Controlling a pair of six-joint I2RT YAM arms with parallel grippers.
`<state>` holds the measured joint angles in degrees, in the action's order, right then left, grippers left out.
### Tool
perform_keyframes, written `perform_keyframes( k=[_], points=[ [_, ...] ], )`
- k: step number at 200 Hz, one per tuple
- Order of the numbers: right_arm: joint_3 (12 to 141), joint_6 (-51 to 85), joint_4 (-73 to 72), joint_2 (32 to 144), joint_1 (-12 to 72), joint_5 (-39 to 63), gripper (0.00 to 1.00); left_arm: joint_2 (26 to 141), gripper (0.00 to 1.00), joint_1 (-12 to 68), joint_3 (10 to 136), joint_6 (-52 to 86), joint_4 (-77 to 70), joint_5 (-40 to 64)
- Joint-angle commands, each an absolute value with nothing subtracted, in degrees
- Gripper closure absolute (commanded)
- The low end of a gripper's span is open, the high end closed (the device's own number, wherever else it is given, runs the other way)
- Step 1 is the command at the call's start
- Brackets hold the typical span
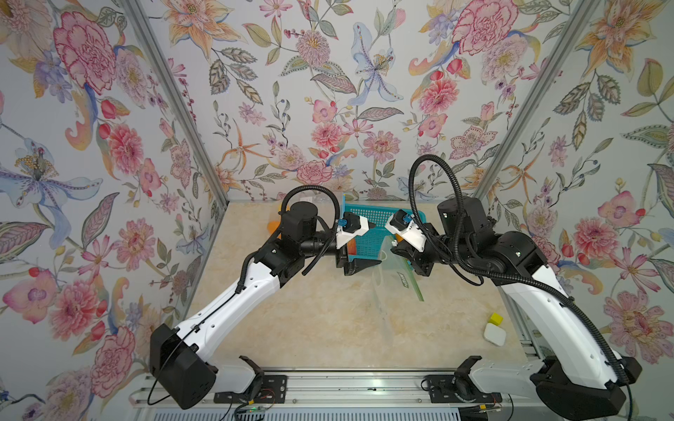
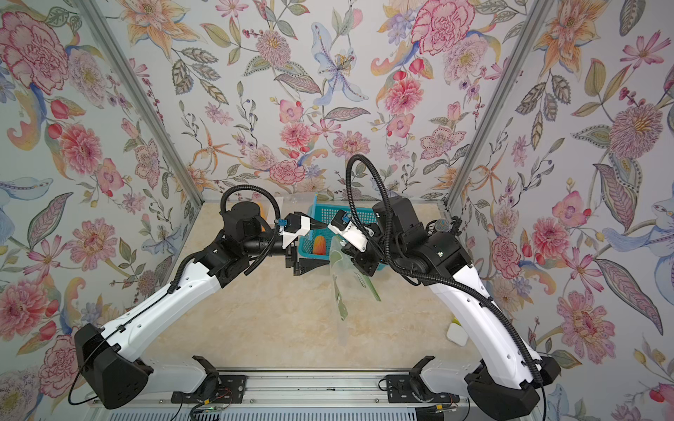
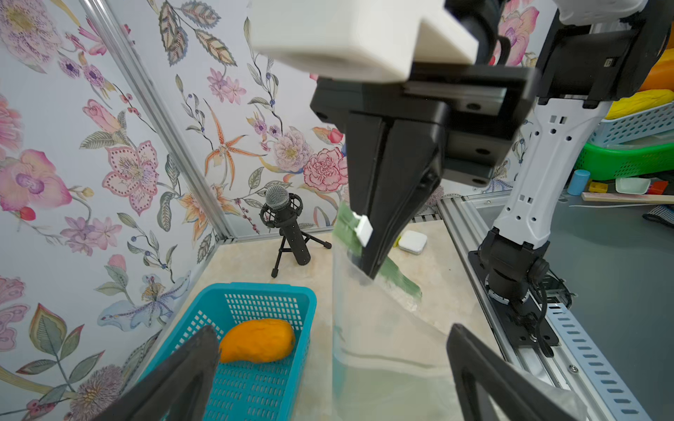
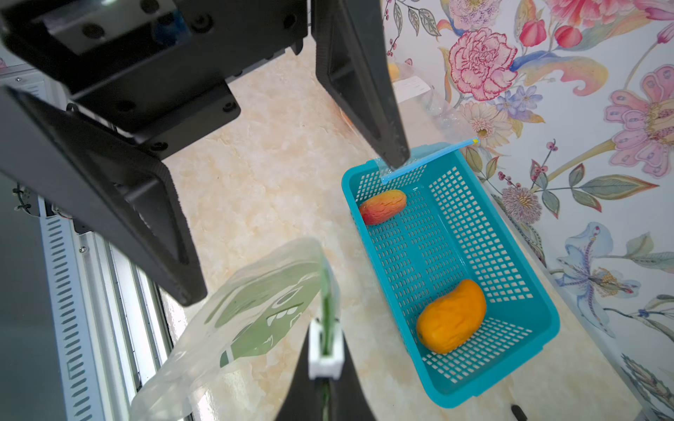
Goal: Place the mango in a zip-top bag and seal the zipper
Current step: Pick up the zipper food storage bag at the center of the board.
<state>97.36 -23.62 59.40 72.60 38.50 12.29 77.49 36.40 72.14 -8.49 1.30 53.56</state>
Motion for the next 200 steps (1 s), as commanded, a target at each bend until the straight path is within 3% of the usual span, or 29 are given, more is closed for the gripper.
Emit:
perform_keyframes(
  k=[1,49,107,120,143,171,185,194,200],
  points=[
    [96.8,-24.1,60.6,72.5,38.7,10.1,1.0,75.3,0.01,36.5,70.5,-3.3,-3.7,53.2],
    [96.8,-23.3,60.6,73.6,38.7,8.3,1.0,77.8,0.01,36.8,70.0,4.8,-11.2,52.7],
    [96.5,-22.8,59.5,73.6,38.7,9.7,1.0,80.8,0.02,38.0,70.5,3.9,-10.4,50.3],
    [96.2,-22.6,59.2,73.6,38.7,10.5,1.0,81.9,0.13,38.0,70.6,4.0,-10.3,50.4],
    [94.6,-22.0,58.6,73.1,38.6,10.8,1.0,82.7,0.58,37.9,70.8,3.9,-10.2,50.0],
    [92.2,-21.1,57.7,71.3,38.4,12.0,1.0,82.3,0.96,37.5,70.2,2.6,-10.3,49.5],
    [90.7,-20.6,56.7,69.5,38.0,13.7,0.89,81.9,1.0,36.8,69.3,3.1,-12.0,50.4],
    [89.3,-20.2,55.7,67.9,37.5,15.0,0.63,81.6,1.0,36.0,68.7,3.6,-13.3,51.5],
    [88.1,-19.9,54.9,66.6,36.7,15.8,0.54,81.3,1.0,35.4,68.5,3.7,-14.0,52.6]
  ],
)
